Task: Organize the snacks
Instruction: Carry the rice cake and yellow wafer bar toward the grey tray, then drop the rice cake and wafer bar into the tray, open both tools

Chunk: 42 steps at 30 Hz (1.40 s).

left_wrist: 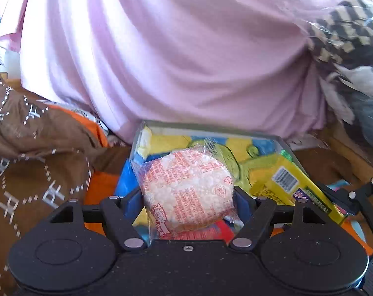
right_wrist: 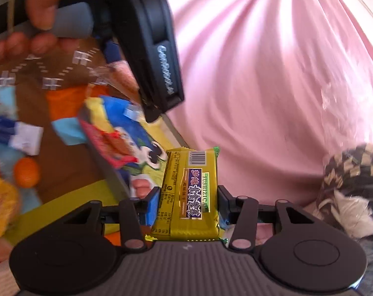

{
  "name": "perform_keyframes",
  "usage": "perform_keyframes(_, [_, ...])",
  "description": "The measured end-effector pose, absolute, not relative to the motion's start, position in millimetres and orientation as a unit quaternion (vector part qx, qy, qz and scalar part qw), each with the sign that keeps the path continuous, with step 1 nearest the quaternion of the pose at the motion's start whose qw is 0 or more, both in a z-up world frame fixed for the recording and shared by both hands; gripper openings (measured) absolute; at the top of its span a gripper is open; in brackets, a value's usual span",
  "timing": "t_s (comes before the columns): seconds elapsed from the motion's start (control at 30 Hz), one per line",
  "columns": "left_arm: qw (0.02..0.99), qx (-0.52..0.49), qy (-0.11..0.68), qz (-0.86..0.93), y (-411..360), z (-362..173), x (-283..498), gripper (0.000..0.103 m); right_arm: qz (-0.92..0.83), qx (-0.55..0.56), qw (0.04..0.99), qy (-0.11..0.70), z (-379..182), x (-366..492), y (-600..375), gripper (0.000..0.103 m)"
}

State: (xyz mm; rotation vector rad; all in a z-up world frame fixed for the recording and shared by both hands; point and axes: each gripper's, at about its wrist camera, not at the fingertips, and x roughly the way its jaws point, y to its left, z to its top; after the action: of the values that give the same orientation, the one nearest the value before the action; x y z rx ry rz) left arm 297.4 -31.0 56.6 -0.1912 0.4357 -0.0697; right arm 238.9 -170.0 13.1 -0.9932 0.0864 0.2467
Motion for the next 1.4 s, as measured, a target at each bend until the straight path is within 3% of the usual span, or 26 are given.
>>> perform_keyframes(0.33, [0.967, -0.121, 0.225, 0.006, -34.0, 37.0, 347.4, 0.076, 0.080, -0.403, 0.905, 0.115, 5.0, 308.1, -180.3, 0.052])
perform_keyframes(0.77, [0.964, -0.103, 0.245, -0.003, -54.5, 15.4, 370.1, 0.077, 0.074, -0.341, 0.924, 0.159, -0.9, 329.2, -194.6, 0.051])
perform_keyframes(0.83, [0.964, -0.097, 0.250, -0.002, -57.2, 14.5, 372.0, 0.081, 0.074, -0.327, 0.928, 0.160, 3.0, 329.2, -198.8, 0.054])
perform_keyframes(0.97, [0.967, -0.098, 0.236, 0.006, -57.6, 16.8, 366.8, 0.096, 0.067, -0.288, 0.942, 0.160, 13.0, 325.3, -210.4, 0.071])
perform_keyframes(1.2, [0.969, -0.121, 0.212, 0.028, -51.9, 30.6, 351.2, 0.096, 0.045, -0.210, 0.968, 0.126, 41.7, 309.3, -231.1, 0.097])
perform_keyframes(1.4, [0.975, -0.123, 0.181, 0.036, -47.0, 50.1, 327.6, 0.102, 0.032, -0.154, 0.984, 0.079, 68.1, 283.6, -242.9, 0.103])
